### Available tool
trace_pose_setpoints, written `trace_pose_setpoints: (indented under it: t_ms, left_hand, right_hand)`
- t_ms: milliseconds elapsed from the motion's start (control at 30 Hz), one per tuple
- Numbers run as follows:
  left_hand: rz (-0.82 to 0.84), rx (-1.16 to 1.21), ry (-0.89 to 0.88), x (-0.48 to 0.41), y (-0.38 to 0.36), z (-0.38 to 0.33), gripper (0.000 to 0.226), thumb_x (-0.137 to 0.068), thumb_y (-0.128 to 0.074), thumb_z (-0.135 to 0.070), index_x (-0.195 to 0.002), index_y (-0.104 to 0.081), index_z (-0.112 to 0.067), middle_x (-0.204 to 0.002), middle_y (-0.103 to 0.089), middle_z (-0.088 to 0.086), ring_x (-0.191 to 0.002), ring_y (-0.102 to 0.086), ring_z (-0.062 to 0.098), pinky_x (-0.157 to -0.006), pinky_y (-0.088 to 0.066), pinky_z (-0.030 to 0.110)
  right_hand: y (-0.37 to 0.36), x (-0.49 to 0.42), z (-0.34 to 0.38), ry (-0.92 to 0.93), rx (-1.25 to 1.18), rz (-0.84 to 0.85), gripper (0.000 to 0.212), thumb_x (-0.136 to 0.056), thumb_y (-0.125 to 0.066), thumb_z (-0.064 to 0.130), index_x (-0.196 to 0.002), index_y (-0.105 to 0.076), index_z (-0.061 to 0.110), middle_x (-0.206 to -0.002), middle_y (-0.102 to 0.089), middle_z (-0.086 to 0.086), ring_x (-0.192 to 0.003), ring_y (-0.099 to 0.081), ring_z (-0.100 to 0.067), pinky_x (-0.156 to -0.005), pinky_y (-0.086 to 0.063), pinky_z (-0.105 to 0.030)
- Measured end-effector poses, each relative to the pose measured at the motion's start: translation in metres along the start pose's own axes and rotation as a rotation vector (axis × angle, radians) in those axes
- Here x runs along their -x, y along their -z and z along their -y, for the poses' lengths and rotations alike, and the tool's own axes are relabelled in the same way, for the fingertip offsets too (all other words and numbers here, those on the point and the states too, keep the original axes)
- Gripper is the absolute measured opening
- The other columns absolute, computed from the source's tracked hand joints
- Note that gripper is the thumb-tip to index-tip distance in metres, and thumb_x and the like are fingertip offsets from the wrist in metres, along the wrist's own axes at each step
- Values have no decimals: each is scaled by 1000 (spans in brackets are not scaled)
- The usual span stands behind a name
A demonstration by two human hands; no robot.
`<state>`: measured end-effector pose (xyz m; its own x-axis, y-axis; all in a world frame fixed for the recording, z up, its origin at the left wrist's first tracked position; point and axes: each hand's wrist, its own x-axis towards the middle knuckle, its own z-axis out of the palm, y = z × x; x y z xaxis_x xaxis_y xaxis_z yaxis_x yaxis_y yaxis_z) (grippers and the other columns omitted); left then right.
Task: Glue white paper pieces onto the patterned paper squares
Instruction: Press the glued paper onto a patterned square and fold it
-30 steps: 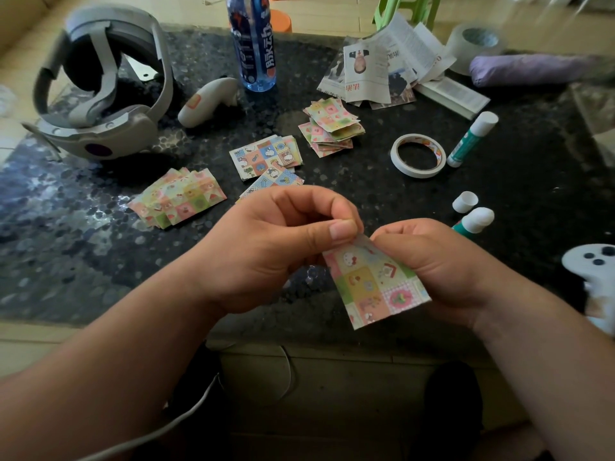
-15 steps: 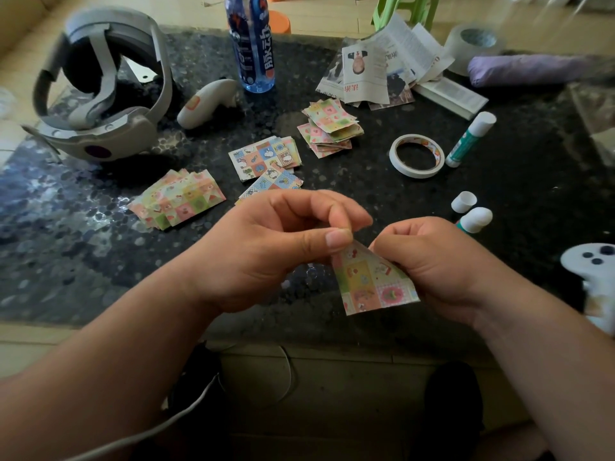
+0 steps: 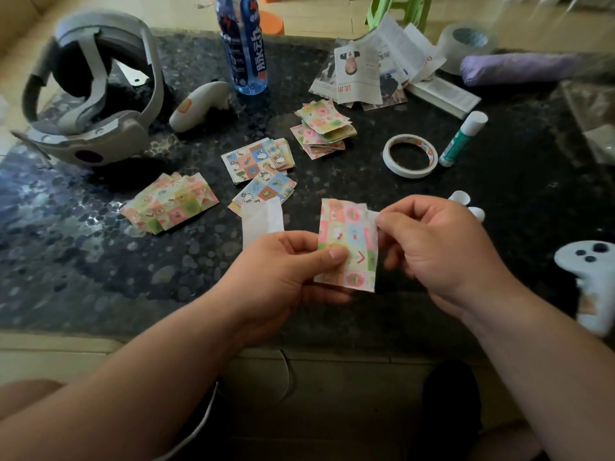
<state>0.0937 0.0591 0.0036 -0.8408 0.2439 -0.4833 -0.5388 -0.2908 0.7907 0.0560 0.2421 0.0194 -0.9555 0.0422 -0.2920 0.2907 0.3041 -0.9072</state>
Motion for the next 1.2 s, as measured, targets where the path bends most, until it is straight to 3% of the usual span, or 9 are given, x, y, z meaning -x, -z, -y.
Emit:
trace_pose_setpoints:
  t_ms: [133, 233, 367, 467, 567, 767, 933, 1100, 1200]
  left_hand:
    - [-8, -30, -21, -3, 0, 0, 16, -76, -73, -16, -84, -69, -3, -92, -76, 18, -75, -73, 23, -62, -62, 29]
    - [-45, -69, -31, -6, -1, 3, 17, -80, -73, -17, -88, -67, -3, -90, -76, 17, -72, -71, 21, -59, -59, 28]
    - [-173, -266, -33, -8, 3, 8, 16, -88, -74, -13, -78, -65, -4, -80, -76, 13, -66, -70, 23, -56, -56, 27]
    - [-224, -445, 7, -11, 8, 14, 21, -88, -78, -23, -81, -73, -4, -79, -77, 11, -78, -73, 39, -68, -59, 40]
    - [-209, -515, 39, -10, 8, 20, 21, -88, -78, -27, -80, -76, -8, -74, -76, 13, -70, -73, 36, -72, -61, 48]
    - [-261, -753, 39, -9, 7, 24, 27, -98, -64, -32, -80, -75, -14, -60, -71, 7, -48, -66, 16, -49, -53, 26]
    - [-348, -1264, -126, -11, 5, 36, 41, -97, -58, -43, -66, -64, -17, -61, -63, 1, -56, -58, 16, -47, -41, 29]
    - [-429, -1474, -368, -6, 13, 42, 27, -95, -59, -46, -88, -40, -29, -90, -48, -13, -82, -46, 9, -67, -35, 25]
    - [-322, -1657, -585, -4, 22, 55, 20, -85, -73, -36, -88, -57, -24, -98, -52, -7, -89, -49, 15, -72, -45, 30]
  right_hand:
    - [-2, 0, -3, 25, -55, -19, 3, -94, -69, 13, -95, -71, 15, -71, -75, -4, -53, -63, -14, -40, -39, -16]
    - [-1, 1, -5, 69, -96, -11, 16, -93, -71, 13, -105, -65, 21, -75, -74, -3, -57, -65, -15, -43, -40, -15]
    - [-4, 2, -9, 95, -23, 50, 5, -93, -71, 19, -88, -73, 21, -67, -68, 8, -56, -60, -3, -49, -41, -17]
    - [-5, 3, -10, 95, 67, 137, 27, -95, -66, 33, -71, -73, 22, -54, -58, 12, -51, -52, 0, -57, -38, -25]
    - [-6, 5, -12, 155, 253, 210, 29, -91, -69, 43, -71, -72, 22, -65, -67, 6, -62, -63, -5, -61, -51, -33]
    - [-15, 5, -24, 110, 591, 179, 6, -91, -75, 30, -89, -70, 33, -87, -70, 15, -79, -67, -2, -62, -54, -17]
    - [-26, 5, -35, 78, 600, 174, 9, -92, -74, 31, -84, -72, 29, -77, -70, 12, -71, -66, -3, -61, -55, -20]
    - [-31, 4, -41, 71, 626, 200, 8, -92, -74, 31, -85, -71, 29, -80, -69, 13, -74, -64, -4, -63, -52, -20]
    - [-31, 3, -42, 65, 617, 208, 6, -93, -72, 31, -87, -72, 28, -81, -69, 12, -75, -65, -5, -67, -57, -25]
